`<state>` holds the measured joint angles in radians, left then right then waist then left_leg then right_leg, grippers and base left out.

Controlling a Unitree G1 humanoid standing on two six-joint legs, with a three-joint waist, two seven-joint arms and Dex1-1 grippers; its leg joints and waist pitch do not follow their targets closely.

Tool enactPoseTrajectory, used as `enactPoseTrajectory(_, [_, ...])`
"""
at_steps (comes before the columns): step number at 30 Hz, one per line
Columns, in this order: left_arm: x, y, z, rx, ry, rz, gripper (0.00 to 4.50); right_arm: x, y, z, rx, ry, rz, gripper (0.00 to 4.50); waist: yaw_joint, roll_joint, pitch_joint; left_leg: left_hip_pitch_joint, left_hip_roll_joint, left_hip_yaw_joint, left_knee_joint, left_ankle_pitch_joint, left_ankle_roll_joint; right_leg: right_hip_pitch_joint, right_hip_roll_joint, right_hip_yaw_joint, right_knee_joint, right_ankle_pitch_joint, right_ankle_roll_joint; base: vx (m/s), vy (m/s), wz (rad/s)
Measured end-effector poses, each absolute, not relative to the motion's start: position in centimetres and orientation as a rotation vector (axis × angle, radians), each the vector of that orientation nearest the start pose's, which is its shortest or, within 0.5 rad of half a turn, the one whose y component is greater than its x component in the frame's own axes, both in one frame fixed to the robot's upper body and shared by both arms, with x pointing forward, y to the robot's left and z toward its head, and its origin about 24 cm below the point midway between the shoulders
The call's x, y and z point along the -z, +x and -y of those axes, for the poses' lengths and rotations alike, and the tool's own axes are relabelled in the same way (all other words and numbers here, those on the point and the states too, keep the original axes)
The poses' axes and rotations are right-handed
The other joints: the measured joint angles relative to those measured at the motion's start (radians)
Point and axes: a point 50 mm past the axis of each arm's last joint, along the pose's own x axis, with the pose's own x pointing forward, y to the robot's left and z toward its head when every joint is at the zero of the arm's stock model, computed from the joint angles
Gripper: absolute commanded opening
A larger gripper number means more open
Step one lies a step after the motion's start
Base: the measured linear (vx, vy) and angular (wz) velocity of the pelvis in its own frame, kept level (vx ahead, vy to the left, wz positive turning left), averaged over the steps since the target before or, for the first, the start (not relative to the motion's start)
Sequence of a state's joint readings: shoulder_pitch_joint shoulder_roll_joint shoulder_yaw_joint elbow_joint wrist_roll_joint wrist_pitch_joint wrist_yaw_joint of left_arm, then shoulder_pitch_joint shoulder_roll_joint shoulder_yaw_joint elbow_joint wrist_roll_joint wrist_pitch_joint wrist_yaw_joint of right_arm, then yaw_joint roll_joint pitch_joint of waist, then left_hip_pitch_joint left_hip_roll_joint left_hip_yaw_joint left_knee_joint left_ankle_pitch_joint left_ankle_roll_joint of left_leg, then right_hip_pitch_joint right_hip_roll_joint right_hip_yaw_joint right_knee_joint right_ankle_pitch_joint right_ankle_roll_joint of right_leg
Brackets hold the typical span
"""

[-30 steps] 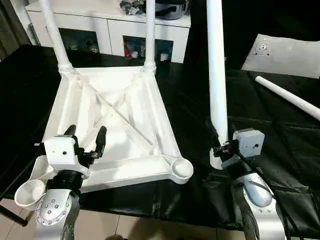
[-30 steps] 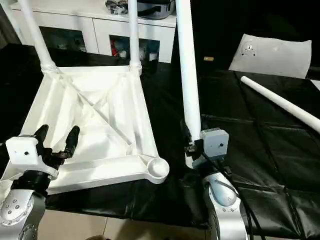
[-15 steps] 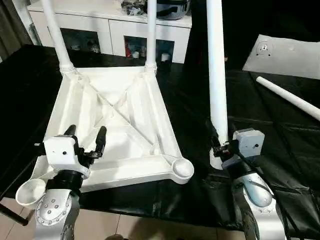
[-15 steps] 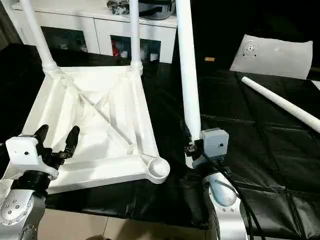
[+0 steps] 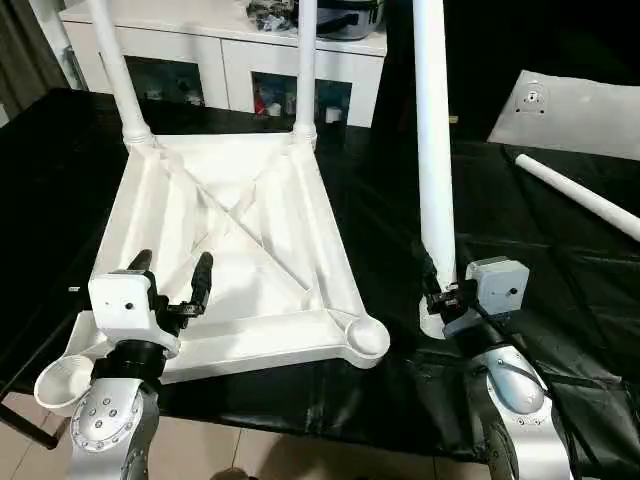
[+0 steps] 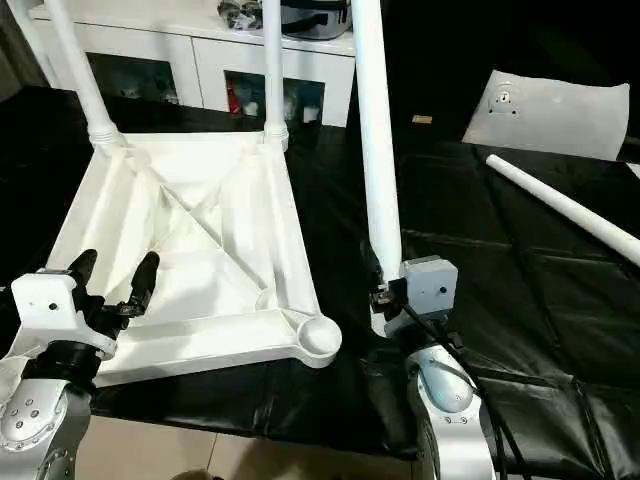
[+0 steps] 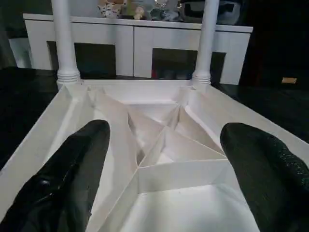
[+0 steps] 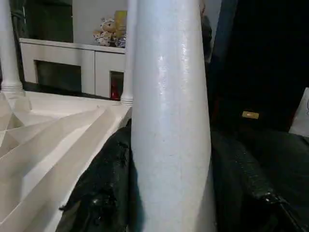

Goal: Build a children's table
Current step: Pick table leg

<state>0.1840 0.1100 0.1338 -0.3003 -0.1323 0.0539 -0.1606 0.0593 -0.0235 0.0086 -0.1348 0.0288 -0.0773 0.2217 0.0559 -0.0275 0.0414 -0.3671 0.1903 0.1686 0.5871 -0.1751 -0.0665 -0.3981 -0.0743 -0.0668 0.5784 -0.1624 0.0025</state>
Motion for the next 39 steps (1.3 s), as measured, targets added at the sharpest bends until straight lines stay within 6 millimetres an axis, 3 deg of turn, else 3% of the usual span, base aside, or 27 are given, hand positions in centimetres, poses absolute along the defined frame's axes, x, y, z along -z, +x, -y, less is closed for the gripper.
enactPoseTrajectory(39, [-7.1,21.47,-19.79,0.015,0.017,0.082,4.09,-6.63,24.03,14.33,-0.217,-0.012,0.155,1.85,0.001,0.0,0.0,0.0,0.0,0.0,0.0,0.0,0.0,0.0,0.0,0.0,0.0,0.0,0.0,0.0,0.0,0.0])
